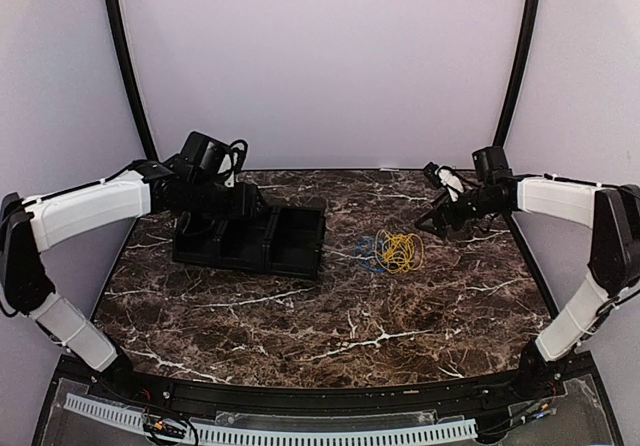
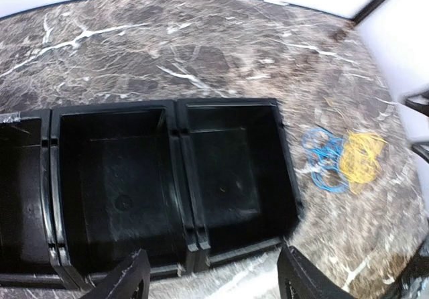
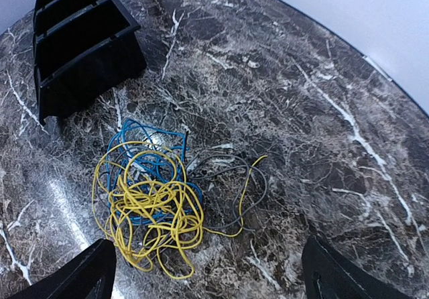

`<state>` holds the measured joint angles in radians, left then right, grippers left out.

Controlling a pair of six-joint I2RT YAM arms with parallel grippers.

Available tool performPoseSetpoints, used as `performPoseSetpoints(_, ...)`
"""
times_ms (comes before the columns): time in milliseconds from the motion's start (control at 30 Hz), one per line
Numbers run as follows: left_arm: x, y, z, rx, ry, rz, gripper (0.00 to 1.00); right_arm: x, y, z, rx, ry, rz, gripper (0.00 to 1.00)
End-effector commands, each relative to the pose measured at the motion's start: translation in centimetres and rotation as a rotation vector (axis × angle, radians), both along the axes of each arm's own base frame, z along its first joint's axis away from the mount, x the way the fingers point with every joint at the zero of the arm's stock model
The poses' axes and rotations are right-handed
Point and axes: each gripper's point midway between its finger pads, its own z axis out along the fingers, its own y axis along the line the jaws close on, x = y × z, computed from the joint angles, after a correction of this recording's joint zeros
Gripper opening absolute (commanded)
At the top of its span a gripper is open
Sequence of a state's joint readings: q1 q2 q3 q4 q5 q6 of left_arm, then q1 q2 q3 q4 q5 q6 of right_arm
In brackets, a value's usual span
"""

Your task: Untangle the cables

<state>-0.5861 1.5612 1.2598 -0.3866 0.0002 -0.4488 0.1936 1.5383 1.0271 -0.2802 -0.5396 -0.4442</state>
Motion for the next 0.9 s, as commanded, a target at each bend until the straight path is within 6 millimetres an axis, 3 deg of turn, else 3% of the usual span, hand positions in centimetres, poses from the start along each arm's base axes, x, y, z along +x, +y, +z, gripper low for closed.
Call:
performPoseSetpoints(0, -4.3, -1.2, 1.7, -0.109, -0.071, -0.146, 0.68, 0.7, 2.5, -2.9, -0.019, 0.142, 0.065, 0.99)
performPoseSetpoints(33, -5.2, -1.0, 0.8, -0.105, -0.062, -0.156, 0.68, 1.0, 3.2, -4.4, -0.029, 0.186, 0.084, 0.99)
performPoseSetpoints(67, -5.7, -1.2, 1.9, -0.128, -0.101, -0.172, 0.67, 1.1, 4.0, -4.9, -0.033, 0.208, 0.113, 0.99)
performPoseSetpoints(100, -6.3, -0.9, 1.0, -0.121, -0.091, -0.177, 0.67, 1.0, 4.7, -5.7, -0.037, 0.236, 0.139, 0.99)
performPoseSetpoints(200, -7.2, -1.0, 1.4, -0.149, -0.112, -0.188, 0.67, 0.6, 6.9, -7.4, -0.039, 0.3, 0.196, 0.99)
performPoseSetpoints(300, -7.9, -1.0, 0.6, -0.155, -0.101, -0.196, 0.65, -2.3, 9.9, -8.6, -0.068, 0.378, 0.313, 0.89)
performPoseSetpoints(467, -8.4, -1.0, -0.3, -0.156, -0.1, -0.201, 0.64, -9.8, 13.5, -9.5, -0.13, 0.453, 0.514, 0.79)
performPoseSetpoints(567, -8.5, -1.3, -0.9, -0.162, -0.094, -0.215, 0.64, -13.2, 14.7, -8.8, -0.162, 0.457, 0.589, 0.78)
performPoseSetpoints(633, -8.7, -1.5, -1.3, -0.167, -0.09, -0.228, 0.64, -14.3, 15.2, -7.2, -0.15, 0.431, 0.609, 0.8)
performPoseSetpoints(767, -9.5, -2.6, -1.9, -0.185, -0.09, -0.284, 0.64, -13.2, 14.6, -4.8, -0.181, 0.314, 0.552, 0.96)
performPoseSetpoints(867, -11.1, -4.2, -2.1, -0.209, -0.099, -0.378, 0.63, -12.5, 13.6, -3.5, -0.216, 0.241, 0.517, 0.99)
